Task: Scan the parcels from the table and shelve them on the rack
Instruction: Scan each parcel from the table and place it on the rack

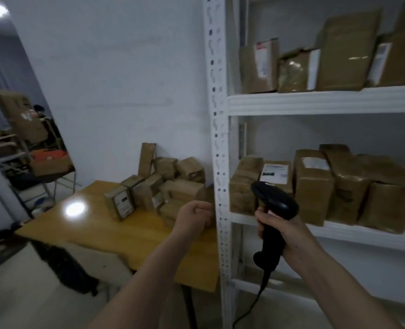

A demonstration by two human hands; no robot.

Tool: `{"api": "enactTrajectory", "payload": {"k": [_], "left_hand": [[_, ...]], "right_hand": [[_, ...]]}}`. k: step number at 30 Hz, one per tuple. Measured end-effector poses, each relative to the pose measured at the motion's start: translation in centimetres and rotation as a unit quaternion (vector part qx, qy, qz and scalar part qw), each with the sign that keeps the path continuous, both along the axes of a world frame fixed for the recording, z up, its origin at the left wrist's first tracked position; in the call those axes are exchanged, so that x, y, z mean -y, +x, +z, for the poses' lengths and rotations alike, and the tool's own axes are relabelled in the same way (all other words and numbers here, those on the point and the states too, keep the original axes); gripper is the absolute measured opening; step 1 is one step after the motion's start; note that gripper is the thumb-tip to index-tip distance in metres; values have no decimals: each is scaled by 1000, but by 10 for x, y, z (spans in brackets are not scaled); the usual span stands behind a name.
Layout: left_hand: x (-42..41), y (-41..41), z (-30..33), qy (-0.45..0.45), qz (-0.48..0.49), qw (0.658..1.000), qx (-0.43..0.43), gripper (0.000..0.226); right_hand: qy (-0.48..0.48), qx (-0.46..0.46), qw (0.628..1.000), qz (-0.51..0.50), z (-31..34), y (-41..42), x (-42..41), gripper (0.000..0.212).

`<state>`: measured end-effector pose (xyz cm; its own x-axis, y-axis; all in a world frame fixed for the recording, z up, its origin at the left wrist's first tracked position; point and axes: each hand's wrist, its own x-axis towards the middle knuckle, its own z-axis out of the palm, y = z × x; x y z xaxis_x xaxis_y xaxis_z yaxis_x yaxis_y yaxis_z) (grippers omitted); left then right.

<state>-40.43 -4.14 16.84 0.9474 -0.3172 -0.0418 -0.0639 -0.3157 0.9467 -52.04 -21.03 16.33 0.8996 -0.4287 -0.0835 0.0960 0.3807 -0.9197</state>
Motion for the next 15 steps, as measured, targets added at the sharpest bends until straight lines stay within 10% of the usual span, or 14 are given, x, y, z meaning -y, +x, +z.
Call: {"api": "enactTrajectory", "payload": {"k": [15], "left_hand": [[-171,66,-44,16,85,992,-97,20]], "right_hand": [[-19,-28,998,62,-25,102,-147,14]]}}
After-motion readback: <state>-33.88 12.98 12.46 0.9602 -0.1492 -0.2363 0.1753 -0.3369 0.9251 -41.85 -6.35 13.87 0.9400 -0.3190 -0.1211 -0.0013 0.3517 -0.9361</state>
